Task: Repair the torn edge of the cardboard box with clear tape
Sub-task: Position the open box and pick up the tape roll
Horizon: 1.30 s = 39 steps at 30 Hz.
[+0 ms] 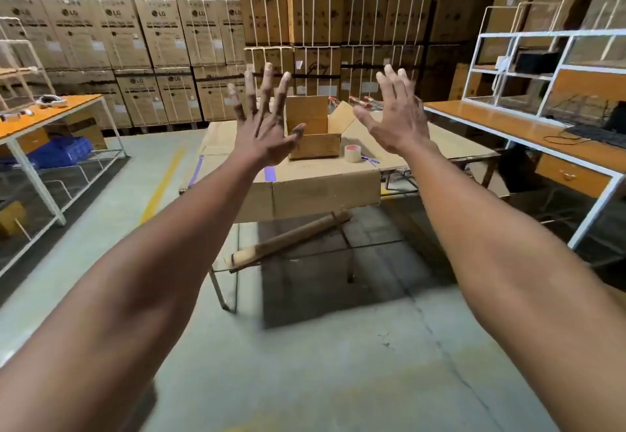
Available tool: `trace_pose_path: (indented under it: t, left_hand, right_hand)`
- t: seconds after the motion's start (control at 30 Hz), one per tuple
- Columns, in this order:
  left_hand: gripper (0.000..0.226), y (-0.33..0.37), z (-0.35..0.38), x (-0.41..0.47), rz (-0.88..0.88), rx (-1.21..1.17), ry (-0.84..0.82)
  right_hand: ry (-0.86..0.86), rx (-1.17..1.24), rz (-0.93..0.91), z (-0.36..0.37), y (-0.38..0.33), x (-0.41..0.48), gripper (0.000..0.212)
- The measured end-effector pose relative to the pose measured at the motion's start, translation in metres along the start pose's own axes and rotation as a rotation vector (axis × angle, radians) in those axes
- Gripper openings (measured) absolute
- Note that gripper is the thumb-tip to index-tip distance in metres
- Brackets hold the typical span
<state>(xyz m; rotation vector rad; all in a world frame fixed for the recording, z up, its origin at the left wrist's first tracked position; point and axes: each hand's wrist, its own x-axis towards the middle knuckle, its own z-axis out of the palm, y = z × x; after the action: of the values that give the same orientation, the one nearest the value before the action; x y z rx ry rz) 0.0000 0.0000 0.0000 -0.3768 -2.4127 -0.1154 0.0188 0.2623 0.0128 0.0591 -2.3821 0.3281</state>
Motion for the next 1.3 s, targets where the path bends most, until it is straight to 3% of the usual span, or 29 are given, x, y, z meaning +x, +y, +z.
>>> trace_pose_path:
  t: [0.2,0.67,1.0,1.3]
  left_hand:
    - [0.091,-0.006,0.094,0.062,-0.059,0.04,-0.086]
    - [0.089,-0.036,0.29,0.198,-0.163,0.047,-0.241]
    - [0.087,-0.101,0.45,0.295,-0.14,-0.006,-0.347]
    - [0.086,-0.122,0.551,0.374,-0.095,-0.111,-0.425]
  right_hand:
    - [-0.132,-0.007,-0.049,0.089,0.049,0.06,0.079]
    - [-0.245,0.081,0.1,0.278,0.163,0.203,0.08]
    - [-0.284,0.176,0.267,0.441,0.203,0.3,0.075]
    - [-0.335,0.23,0.382,0.535,0.234,0.363,0.075]
